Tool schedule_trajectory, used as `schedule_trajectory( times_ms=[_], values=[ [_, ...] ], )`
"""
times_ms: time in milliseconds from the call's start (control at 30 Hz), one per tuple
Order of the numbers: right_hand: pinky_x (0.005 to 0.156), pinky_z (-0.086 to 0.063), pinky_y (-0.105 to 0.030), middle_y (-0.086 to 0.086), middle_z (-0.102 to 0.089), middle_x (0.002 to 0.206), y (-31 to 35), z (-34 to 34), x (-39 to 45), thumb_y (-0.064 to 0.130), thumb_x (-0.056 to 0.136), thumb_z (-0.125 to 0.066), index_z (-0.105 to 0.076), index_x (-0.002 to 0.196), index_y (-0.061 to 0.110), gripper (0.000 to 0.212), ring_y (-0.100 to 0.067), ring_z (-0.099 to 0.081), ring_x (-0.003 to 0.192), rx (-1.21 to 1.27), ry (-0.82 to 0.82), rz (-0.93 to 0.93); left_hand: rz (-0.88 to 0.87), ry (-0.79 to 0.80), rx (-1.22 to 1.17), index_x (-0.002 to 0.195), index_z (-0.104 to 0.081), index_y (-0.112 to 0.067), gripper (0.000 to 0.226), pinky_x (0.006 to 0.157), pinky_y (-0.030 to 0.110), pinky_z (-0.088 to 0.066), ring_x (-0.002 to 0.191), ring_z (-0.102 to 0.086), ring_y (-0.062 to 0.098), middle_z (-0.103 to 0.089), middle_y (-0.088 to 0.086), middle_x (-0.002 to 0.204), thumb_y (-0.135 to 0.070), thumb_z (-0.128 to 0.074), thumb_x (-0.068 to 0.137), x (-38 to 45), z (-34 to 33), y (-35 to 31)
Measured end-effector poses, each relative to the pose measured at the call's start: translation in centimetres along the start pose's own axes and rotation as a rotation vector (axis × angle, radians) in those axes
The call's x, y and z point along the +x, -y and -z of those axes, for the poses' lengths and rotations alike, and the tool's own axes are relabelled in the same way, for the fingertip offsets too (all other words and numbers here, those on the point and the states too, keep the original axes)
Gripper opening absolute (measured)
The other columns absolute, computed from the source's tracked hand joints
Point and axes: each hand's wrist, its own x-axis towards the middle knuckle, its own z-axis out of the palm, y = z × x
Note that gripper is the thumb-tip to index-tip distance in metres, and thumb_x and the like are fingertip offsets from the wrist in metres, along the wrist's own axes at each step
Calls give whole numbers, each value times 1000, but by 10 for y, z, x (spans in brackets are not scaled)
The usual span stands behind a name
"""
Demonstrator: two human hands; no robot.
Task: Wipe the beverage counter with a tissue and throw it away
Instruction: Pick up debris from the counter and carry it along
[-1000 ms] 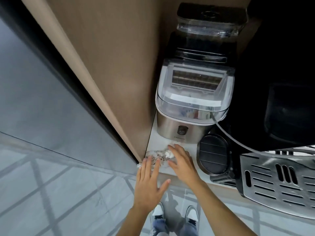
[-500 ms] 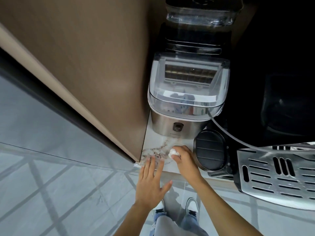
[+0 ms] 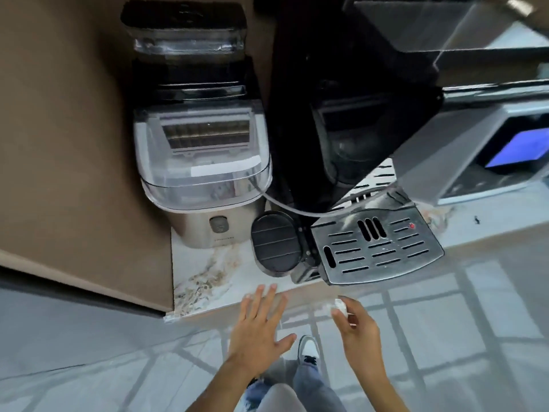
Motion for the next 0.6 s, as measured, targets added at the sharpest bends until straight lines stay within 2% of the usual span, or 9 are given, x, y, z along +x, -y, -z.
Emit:
schedule_trajectory(
  times_ms=[67, 133, 233, 300, 400, 533, 600],
  values=[
    [65, -47, -17, -3, -73, 91, -10, 19, -3, 16, 92, -67, -68, 109, 17, 17, -16, -66, 80, 20, -77, -32, -54, 19, 27, 155, -28, -24, 84, 115, 54, -6, 152, 2, 29, -13, 6, 165, -75, -34, 89, 8, 2, -11],
    [66, -48, -19, -1, -73, 93, -18, 35, -5, 17, 92, -67, -68, 108, 17, 16, -17, -66, 80, 41, -137, -58, -100, 50, 48, 154, -30, -25, 83, 114, 53, -8, 152, -7, 35, -18, 7, 164, -76, -33, 88, 14, 6, -22],
    [71, -54, -27, 1, -73, 93, -28, 55, -7, 17, 92, -67, -69, 108, 18, 16, -23, -65, 80, 90, -218, -92, -151, 75, 63, 154, -31, -26, 82, 115, 51, -3, 150, -11, 38, -18, 9, 164, -75, -33, 88, 23, 9, -39],
    [73, -55, -36, 0, -73, 93, -34, 67, -5, 16, 92, -67, -69, 109, 17, 16, -25, -66, 82, 98, -250, -101, -159, 86, 63, 154, -32, -26, 82, 115, 50, -2, 152, -10, 36, -18, 10, 164, -74, -35, 88, 29, 8, -48],
    [72, -55, -38, -1, -73, 93, -42, 85, -2, 15, 93, -66, -69, 109, 16, 16, -26, -67, 84, 119, -272, -100, -167, 135, 45, 152, -37, -26, 82, 113, 49, -10, 151, -11, 29, -22, 12, 162, -74, -40, 86, 37, 4, -65],
    [75, -58, -43, 3, -72, 95, -53, 115, 8, 16, 93, -65, -68, 109, 18, 16, -23, -67, 86, 143, -290, -95, -149, 118, 57, 145, -49, -26, 78, 114, 44, -3, 141, -41, 34, -43, 12, 154, -73, -46, 83, 51, 4, -91],
    [76, -58, -44, 1, -72, 96, -59, 132, 16, 16, 94, -65, -68, 110, 18, 16, -24, -67, 87, 154, -287, -99, -133, 103, 70, 146, -47, -29, 78, 118, 42, -1, 141, -42, 32, -42, 10, 156, -73, -43, 83, 61, 5, -105]
  ],
)
